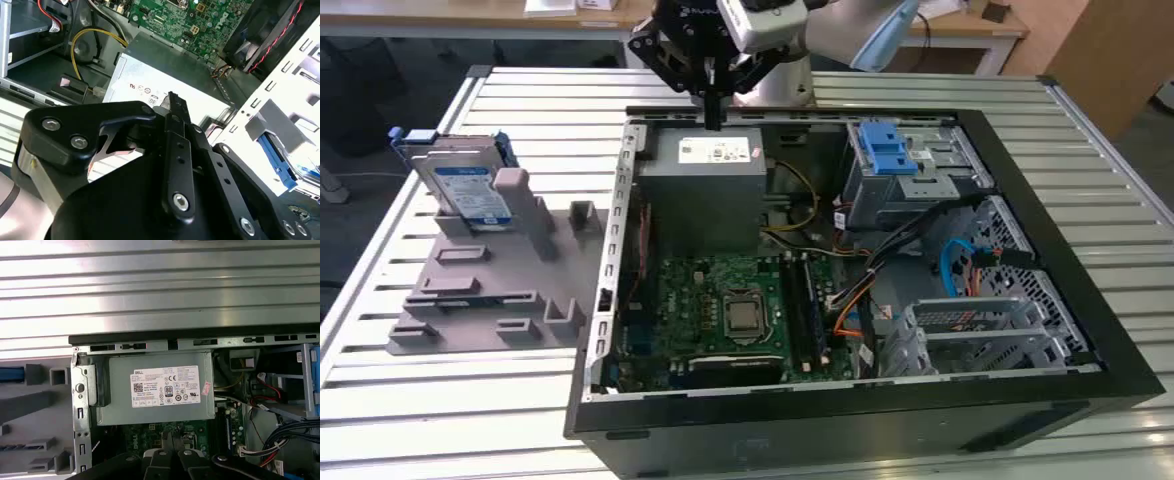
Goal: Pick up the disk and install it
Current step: 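Reach for the disk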
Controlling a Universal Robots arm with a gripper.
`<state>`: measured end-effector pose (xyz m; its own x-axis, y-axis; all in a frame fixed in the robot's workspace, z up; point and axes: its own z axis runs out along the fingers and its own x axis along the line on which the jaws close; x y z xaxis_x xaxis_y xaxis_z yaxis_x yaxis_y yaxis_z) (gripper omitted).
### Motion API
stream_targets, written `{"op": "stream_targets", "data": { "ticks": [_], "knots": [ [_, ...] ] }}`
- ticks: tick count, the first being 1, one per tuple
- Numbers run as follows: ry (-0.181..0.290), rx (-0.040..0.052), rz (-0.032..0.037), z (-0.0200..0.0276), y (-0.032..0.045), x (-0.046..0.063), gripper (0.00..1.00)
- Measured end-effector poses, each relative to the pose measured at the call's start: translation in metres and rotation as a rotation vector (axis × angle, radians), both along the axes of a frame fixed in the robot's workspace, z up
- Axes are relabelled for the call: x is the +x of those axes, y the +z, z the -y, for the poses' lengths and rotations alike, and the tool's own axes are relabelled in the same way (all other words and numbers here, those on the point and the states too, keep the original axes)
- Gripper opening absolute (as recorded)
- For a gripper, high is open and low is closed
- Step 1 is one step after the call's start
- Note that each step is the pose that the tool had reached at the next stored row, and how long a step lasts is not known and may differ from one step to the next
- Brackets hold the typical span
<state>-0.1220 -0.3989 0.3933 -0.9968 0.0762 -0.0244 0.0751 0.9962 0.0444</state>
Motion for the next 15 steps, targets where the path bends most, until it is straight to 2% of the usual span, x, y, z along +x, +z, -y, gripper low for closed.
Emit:
{"op": "stream_targets", "data": {
  "ticks": [15],
  "knots": [
    [0.000,0.0000,0.0000,0.0000,0.0000,-0.0061,0.11]
  ]
}}
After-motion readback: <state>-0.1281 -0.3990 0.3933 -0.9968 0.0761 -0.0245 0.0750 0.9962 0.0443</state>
